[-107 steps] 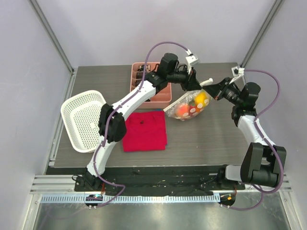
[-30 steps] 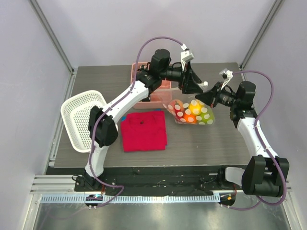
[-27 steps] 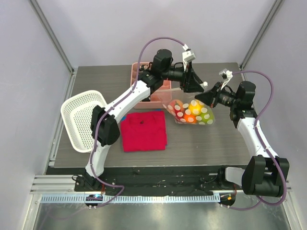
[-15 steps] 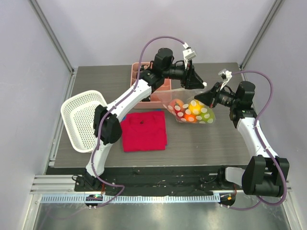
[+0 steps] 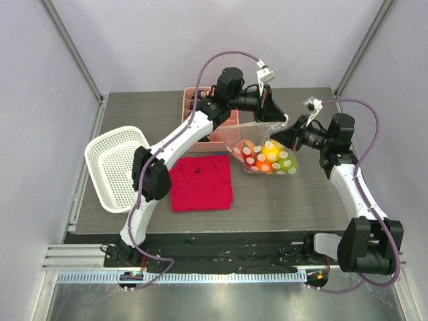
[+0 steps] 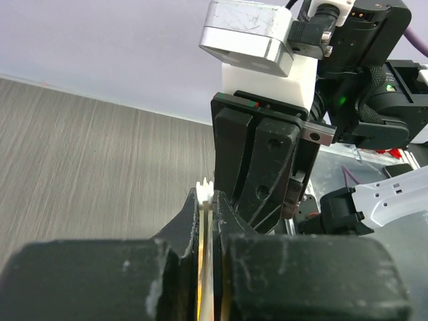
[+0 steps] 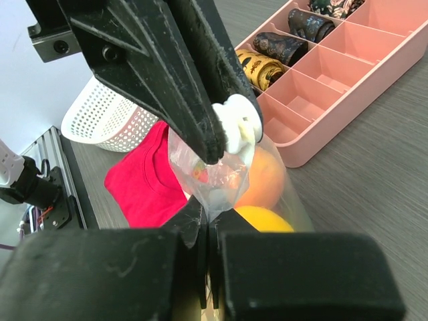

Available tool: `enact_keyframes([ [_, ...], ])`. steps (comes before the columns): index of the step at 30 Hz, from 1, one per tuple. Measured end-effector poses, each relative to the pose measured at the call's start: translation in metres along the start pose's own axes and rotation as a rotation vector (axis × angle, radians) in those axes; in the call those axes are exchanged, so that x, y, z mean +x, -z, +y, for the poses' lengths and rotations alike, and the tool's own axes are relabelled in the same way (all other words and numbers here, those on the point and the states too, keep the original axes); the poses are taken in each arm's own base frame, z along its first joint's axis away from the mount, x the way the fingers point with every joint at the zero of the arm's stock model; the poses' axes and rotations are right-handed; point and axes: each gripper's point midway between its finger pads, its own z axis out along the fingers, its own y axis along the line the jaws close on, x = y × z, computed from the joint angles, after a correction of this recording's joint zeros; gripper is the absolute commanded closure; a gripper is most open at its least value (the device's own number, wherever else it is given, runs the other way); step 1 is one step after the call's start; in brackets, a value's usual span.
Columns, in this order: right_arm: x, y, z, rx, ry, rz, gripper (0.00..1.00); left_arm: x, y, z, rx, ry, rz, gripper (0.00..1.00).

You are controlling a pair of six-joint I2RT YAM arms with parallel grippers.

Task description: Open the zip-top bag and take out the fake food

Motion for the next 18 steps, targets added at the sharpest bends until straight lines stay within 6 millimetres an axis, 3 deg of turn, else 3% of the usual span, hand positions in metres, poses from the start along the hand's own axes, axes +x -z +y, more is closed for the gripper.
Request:
enact_keyframes([
  [1, 0.0, 0.0, 0.0, 0.0, 0.0, 0.0, 0.91, 0.0, 0.0, 0.0, 0.0, 0.0, 0.0, 1.0],
  [2, 0.0, 0.0, 0.0, 0.001, 0.0, 0.0, 0.73, 0.0, 0.0, 0.0, 0.0, 0.0, 0.0, 1.0],
  [4, 0.0, 0.0, -0.001, 0.005, -0.003, 0.001, 0.61, 0.0, 0.0, 0.0, -0.001, 0.0, 0.0, 1.0],
  [7, 0.001, 0.0, -0.002, 0.016, -0.007, 0.001, 0.55, 0.001, 0.0, 0.0, -0.001, -0.003, 0.003, 1.0],
  [8, 0.0, 0.0, -0.002, 0.018, -0.008, 0.002, 0.59, 0.001, 0.0, 0.0, -0.001, -0.004, 0.004, 1.0],
  [10, -0.003, 0.0, -0.003, 0.023, -0.003, 0.0, 0.8, 0.002, 0.0, 0.001, -0.001, -0.008, 0.005, 1.0],
  [14, -0.009, 0.0, -0.003, 0.033, 0.006, -0.003, 0.86, 0.009, 0.001, 0.001, -0.004, -0.009, 0.018, 1.0],
  [16, -0.011, 0.0, -0.004, 0.041, 0.006, -0.003, 0.99, 0.013, 0.002, 0.002, -0.005, -0.008, 0.025, 1.0],
  [18, -0.011, 0.001, -0.004, 0.046, 0.004, 0.0, 0.99, 0.016, 0.003, 0.002, -0.007, -0.008, 0.033, 1.0],
])
